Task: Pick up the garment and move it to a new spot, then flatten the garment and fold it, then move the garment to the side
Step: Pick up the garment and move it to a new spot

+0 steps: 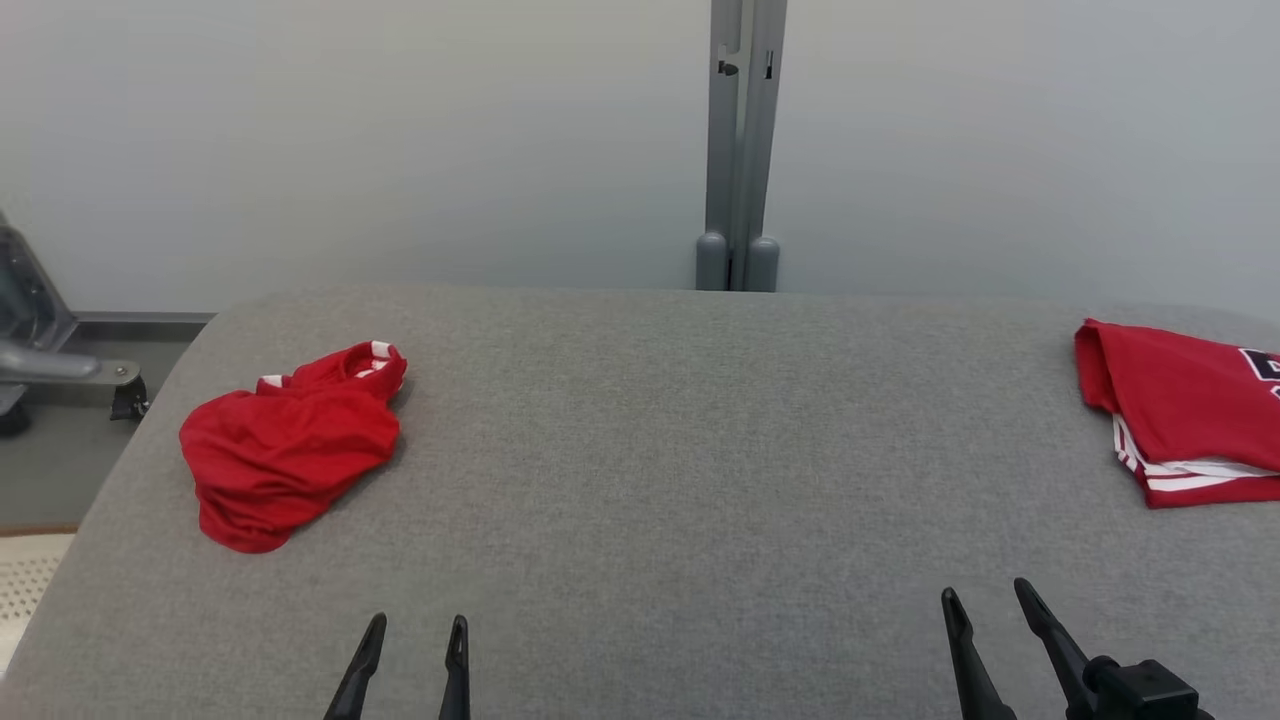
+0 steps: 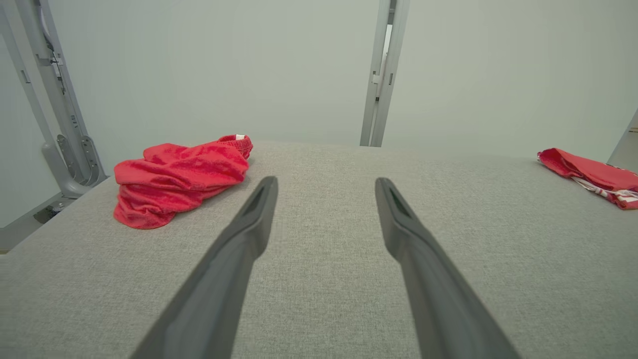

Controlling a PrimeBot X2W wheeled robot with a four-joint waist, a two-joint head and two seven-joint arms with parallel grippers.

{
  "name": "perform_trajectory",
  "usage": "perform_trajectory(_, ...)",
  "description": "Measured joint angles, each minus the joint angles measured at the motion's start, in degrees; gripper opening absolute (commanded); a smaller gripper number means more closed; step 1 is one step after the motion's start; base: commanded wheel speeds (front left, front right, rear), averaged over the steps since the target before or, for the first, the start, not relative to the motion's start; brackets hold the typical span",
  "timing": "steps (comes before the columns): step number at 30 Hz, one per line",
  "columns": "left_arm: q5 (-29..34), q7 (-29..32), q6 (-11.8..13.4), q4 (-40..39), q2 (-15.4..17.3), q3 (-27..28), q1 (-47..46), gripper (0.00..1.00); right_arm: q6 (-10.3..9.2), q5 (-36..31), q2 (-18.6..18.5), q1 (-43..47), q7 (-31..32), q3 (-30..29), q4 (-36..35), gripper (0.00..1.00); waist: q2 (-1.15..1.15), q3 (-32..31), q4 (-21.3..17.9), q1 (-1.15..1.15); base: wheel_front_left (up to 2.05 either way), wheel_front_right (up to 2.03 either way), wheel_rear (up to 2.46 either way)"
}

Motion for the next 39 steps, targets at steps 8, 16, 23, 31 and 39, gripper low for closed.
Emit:
perform_trajectory(8, 0.41, 0.00, 0.31, -0.66, 0.01, 1.58, -0.19, 1.00, 0.00, 0.18, 0.53, -0.26, -0.01, 0.94, 0.14, 1.00, 0.00, 0.97, 5.53, 0.00, 0.00, 0.00, 0.00)
perform_trajectory(16, 0.93, 0.00, 0.09, -1.25, 0.00, 2.42, -0.60, 1.00, 0.00, 0.37, 0.92, -0.81, -0.01, 1.56, 0.49, 1.00, 0.00, 1.85, 12.92, 0.00, 0.00, 0.00, 0.00)
perform_trajectory(23, -0.22, 0.00, 1.68, -3.52, 0.01, 4.02, -0.59, 1.00, 0.00, 0.35, 0.12, -4.49, 0.00, 4.45, 1.57, 1.00, 0.00, 3.59, 18.14, 0.00, 0.00, 0.00, 0.00)
perform_trajectory(31, -1.08, 0.00, 3.10, -5.01, 0.02, 4.32, -0.36, 1.00, 0.01, 1.02, -1.53, -7.26, -0.01, 6.00, 3.11, 1.00, 0.00, 7.15, 21.17, 0.00, 0.00, 0.00, 0.00)
perform_trajectory(39, 1.35, 0.00, -1.33, -5.42, 0.18, 3.25, -7.04, 1.00, 0.00, -0.16, -3.91, -6.54, -0.01, 3.33, 1.76, 1.00, 0.00, 10.60, 22.69, 0.00, 0.00, 0.00, 0.00)
